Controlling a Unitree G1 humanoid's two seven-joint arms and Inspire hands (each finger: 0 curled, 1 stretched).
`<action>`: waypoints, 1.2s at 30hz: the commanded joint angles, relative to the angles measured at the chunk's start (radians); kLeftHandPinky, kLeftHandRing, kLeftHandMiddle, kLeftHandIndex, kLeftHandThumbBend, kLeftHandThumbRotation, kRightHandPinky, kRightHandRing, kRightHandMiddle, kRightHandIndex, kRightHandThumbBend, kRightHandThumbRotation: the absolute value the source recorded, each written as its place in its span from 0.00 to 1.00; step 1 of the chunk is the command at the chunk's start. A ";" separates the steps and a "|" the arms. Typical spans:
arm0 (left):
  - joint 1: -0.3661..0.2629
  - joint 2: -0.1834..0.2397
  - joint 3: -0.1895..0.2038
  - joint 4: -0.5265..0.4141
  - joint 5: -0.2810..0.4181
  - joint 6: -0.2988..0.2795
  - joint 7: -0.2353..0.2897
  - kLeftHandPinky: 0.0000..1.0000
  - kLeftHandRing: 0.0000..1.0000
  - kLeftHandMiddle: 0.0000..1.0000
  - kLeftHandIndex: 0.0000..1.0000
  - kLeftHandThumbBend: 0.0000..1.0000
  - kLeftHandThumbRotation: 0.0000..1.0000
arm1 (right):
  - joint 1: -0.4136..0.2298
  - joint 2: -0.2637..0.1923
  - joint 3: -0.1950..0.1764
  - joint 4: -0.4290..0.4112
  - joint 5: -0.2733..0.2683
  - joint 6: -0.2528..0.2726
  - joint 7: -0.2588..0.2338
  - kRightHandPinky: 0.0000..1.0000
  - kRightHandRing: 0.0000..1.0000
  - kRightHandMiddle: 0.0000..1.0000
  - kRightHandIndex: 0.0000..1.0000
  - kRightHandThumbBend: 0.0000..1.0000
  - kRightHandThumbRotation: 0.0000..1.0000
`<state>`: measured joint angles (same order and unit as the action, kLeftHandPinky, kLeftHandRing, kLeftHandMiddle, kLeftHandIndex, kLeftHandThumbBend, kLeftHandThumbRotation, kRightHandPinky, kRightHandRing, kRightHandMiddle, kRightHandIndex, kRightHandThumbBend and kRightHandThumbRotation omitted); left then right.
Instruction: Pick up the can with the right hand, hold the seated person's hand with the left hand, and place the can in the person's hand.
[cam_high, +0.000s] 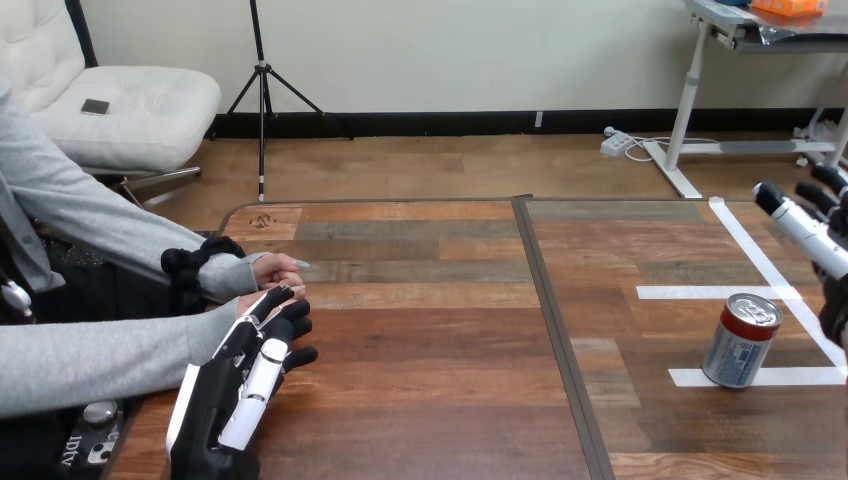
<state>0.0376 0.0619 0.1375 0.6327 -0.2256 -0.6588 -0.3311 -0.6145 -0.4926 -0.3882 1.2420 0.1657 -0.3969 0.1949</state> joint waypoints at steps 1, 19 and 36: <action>-0.060 0.008 0.001 -0.034 0.000 -0.007 -0.007 0.74 0.84 0.82 0.85 0.42 0.65 | -0.017 0.033 0.004 0.007 0.008 0.005 0.013 0.96 0.94 0.93 0.93 1.00 0.29; -0.061 0.008 0.003 -0.025 0.007 -0.024 -0.006 0.74 0.83 0.82 0.84 0.42 0.65 | -0.006 0.045 0.037 0.012 -0.037 0.029 -0.018 0.96 0.97 0.94 0.95 1.00 0.29; -0.057 0.005 0.002 -0.037 0.002 -0.008 -0.003 0.74 0.84 0.82 0.84 0.41 0.64 | 0.002 0.055 0.048 0.019 -0.049 0.034 -0.014 0.97 0.97 0.95 0.96 1.00 0.24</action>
<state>0.0376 0.0624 0.1374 0.6327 -0.2251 -0.6579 -0.3321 -0.5799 -0.4468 -0.3514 1.2665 0.1194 -0.3587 0.1748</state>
